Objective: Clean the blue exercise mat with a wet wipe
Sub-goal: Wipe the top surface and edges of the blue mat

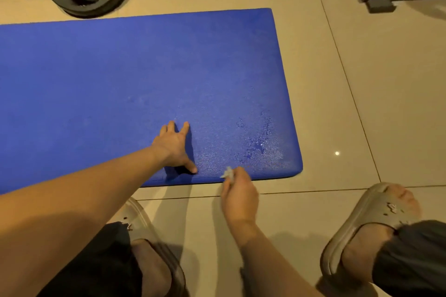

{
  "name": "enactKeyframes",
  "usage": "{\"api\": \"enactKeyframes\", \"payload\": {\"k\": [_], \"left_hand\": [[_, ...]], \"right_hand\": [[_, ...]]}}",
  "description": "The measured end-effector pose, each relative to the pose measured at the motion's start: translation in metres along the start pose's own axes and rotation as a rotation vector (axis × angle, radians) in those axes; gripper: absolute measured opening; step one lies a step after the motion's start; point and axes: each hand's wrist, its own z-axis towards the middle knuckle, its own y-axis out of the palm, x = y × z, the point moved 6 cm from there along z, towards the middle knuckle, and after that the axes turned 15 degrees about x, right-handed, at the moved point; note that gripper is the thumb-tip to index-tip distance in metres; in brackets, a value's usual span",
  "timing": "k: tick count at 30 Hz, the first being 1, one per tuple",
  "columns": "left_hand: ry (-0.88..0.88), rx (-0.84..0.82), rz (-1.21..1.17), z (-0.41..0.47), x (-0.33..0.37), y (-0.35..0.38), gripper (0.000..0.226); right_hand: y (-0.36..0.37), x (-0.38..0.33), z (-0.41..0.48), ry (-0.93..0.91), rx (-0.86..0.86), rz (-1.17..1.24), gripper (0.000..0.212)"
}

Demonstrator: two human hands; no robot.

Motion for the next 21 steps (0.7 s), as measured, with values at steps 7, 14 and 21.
{"api": "enactKeyframes", "payload": {"k": [7,14,21], "left_hand": [[0.116,0.049,0.128,-0.009,0.044,0.019,0.166],[0.110,0.087,0.092,-0.010,0.047,0.016,0.168],[0.097,0.088,0.068,-0.012,0.047,0.016,0.169]], "right_hand": [[-0.024,0.016,0.026,-0.170,0.017,-0.089,0.015],[-0.084,0.088,0.071,0.177,0.301,-0.071,0.014],[-0.008,-0.001,-0.002,-0.196,-0.092,-0.035,0.010]]}}
